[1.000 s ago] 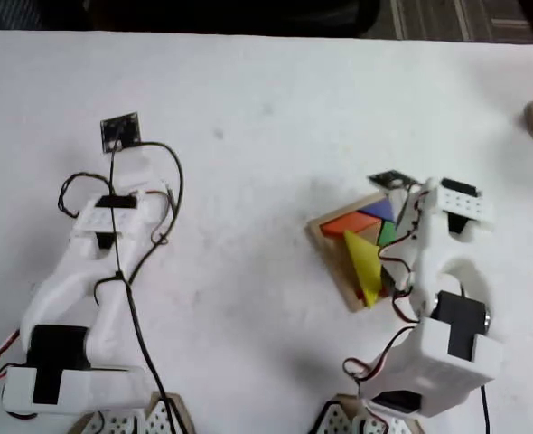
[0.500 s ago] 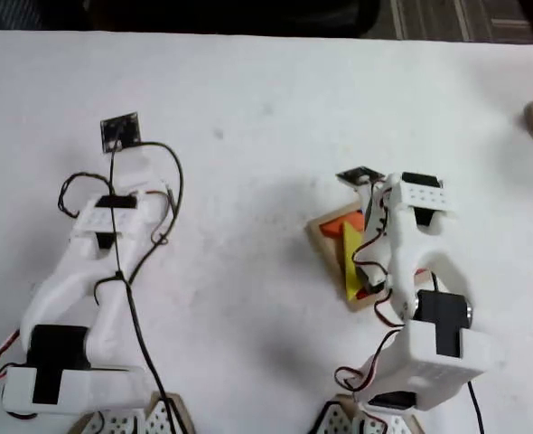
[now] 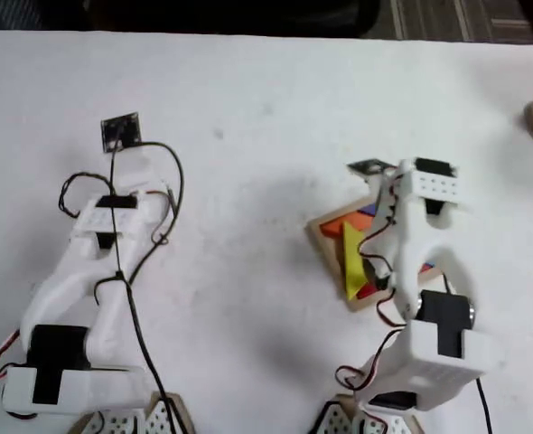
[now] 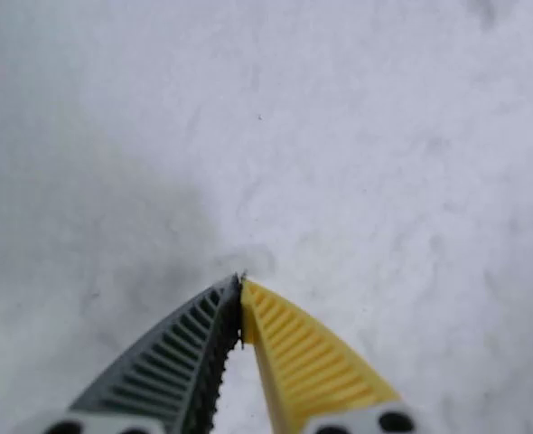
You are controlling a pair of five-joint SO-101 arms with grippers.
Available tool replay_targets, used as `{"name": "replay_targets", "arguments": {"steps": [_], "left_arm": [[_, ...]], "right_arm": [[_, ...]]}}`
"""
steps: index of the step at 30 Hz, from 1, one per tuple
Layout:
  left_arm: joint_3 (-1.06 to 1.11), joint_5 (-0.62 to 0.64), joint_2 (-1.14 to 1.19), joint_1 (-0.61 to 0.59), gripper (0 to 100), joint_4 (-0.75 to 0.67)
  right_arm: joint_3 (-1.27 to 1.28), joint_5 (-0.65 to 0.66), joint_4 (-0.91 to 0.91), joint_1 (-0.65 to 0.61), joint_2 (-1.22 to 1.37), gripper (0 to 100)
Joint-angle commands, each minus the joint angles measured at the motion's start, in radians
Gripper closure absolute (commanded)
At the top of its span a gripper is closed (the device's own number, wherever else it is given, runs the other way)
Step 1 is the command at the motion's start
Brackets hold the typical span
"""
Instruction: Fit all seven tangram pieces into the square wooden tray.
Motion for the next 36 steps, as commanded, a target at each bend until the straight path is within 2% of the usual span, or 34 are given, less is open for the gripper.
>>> {"name": "replay_targets", "arguments": {"steps": [1, 5, 8, 12, 17, 24, 28, 32, 36], "left_arm": [[-0.009, -0.009, -0.047, 0.013, 98, -0.005], [0.006, -0.009, -0.047, 0.01, 98, -0.04], [0.008, -0.009, -0.047, 0.01, 98, -0.04], [0.008, -0.009, -0.047, 0.01, 98, -0.04], [0.008, -0.009, -0.047, 0.01, 98, -0.04], [0.008, -0.009, -0.047, 0.01, 98, -0.04], [0.008, -0.009, -0.047, 0.01, 98, -0.04], [0.008, -0.009, -0.047, 0.012, 98, -0.04], [0.008, -0.009, -0.047, 0.012, 98, -0.04]], "right_arm": [[-0.04, -0.054, 0.004, -0.076, -0.091, 98.1], [0.015, -0.069, -0.012, -0.176, -0.189, 98.1], [0.092, -0.112, -0.096, -0.239, -0.228, 98.1], [0.178, -0.112, -0.196, -0.266, -0.186, 98.1], [0.193, -0.078, -0.252, -0.214, -0.09, 98.1], [0.193, -0.002, -0.243, -0.105, -0.076, 98.1], [0.192, 0.035, -0.211, -0.09, -0.084, 98.1], [0.17, 0.043, -0.131, -0.107, -0.211, 98.1], [0.078, 0.043, -0.028, -0.07, -0.409, 97.9]]}}
